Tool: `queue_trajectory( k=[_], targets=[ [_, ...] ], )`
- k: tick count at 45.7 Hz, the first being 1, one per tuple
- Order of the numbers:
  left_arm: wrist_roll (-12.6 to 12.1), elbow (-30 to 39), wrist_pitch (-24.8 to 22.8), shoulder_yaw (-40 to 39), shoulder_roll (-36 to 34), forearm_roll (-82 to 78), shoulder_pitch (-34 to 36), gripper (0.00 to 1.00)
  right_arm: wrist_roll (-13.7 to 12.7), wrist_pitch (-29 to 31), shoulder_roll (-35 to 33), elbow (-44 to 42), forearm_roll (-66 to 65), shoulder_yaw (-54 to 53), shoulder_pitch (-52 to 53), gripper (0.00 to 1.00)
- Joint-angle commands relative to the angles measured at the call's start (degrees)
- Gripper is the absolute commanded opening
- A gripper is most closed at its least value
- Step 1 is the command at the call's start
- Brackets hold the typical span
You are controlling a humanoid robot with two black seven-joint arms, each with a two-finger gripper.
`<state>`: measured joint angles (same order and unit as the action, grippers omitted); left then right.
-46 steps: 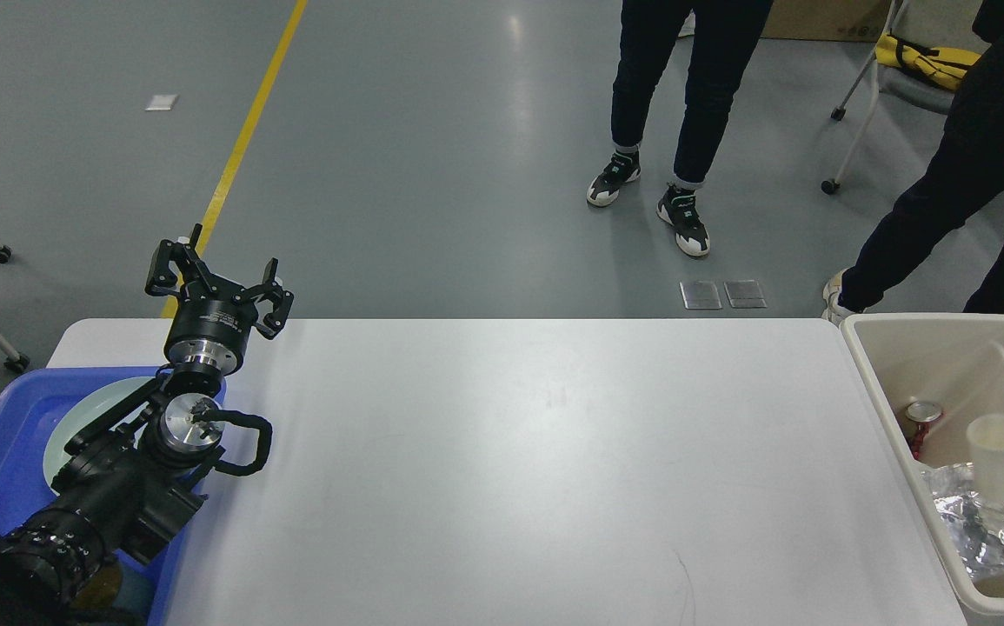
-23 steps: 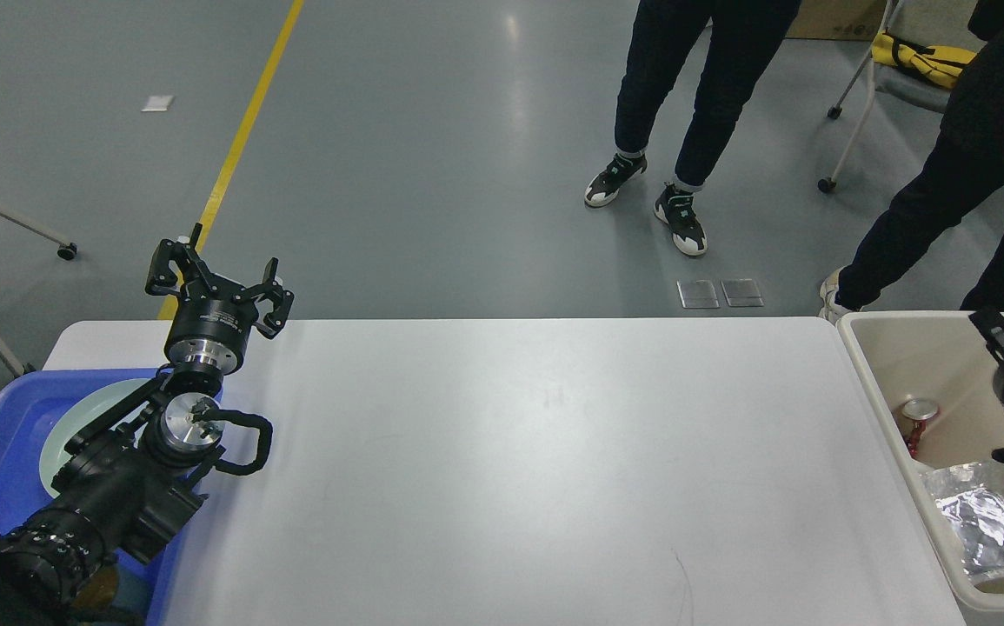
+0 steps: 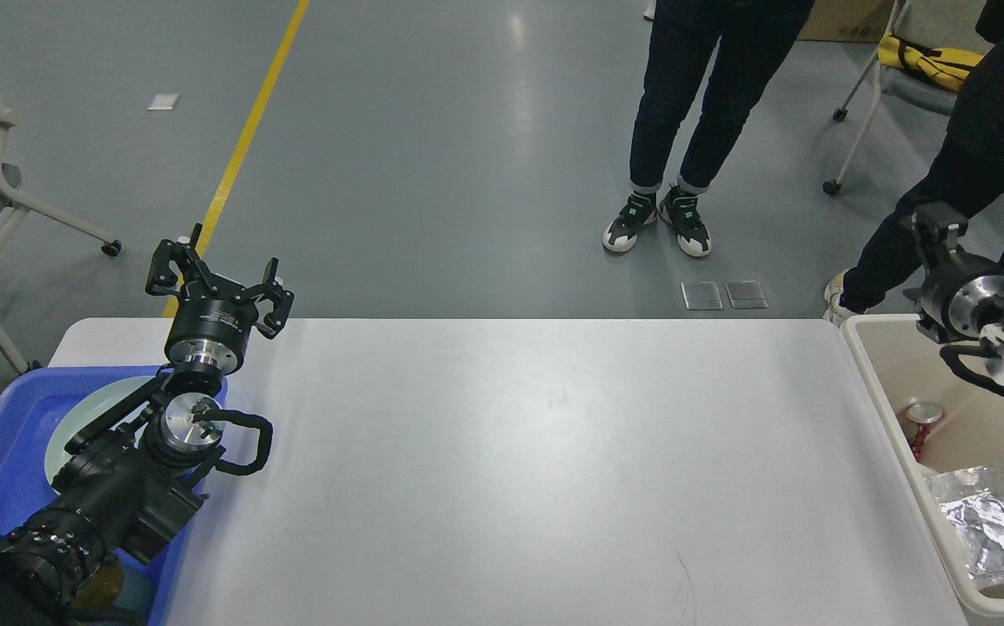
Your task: Tidy desktop
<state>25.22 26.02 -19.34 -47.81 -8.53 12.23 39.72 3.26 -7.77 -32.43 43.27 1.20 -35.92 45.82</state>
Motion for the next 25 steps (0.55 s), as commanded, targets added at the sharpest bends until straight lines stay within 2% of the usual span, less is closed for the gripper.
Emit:
queue_trajectory(
  k=[1,4,6,8,13,16,19,25],
  targets=[
    [0.0,0.0,0.0,0.0,0.0,-0.02,0.0,0.98,0.08,0.13,7.37,1.37,-0.32,-17.67,-6.96,1.0],
    [0.0,0.0,0.0,0.0,0.09,-0.02,0.0,0.98,0.43,0.21,10.62,1.9,-1.28,-21.99,-8.98,1.0],
    [0.0,0.0,0.0,0.0,0.0,-0.02,0.0,0.98,1.92,0.65,12.38,1.99,-1.46,-22.61,-9.95,1.0],
    [0.0,0.0,0.0,0.0,0.09,0.07,0.0,0.98,5.34,2.23,14.4,1.91,-2.25,-22.61,-10.48,1.0],
    [0.0,0.0,0.0,0.0,0.09,0.07,0.0,0.98,16.94,5.4,21.43,0.85,-8.21,-22.96,-11.8,1.0],
    [0.0,0.0,0.0,0.0,0.09,-0.02,0.0,0.98,20.82,5.4,24.68,-0.11,-15.67,-22.96,-12.59,1.0],
    [0.0,0.0,0.0,0.0,0.09,-0.02,0.0,0.98,21.88,5.23,26.97,-1.34,-26.91,-22.88,-13.38,1.0],
    [0.0,0.0,0.0,0.0,0.09,-0.02,0.0,0.98,21.88,4.87,27.15,-1.61,-28.71,-22.79,-13.47,1.0]
  ],
)
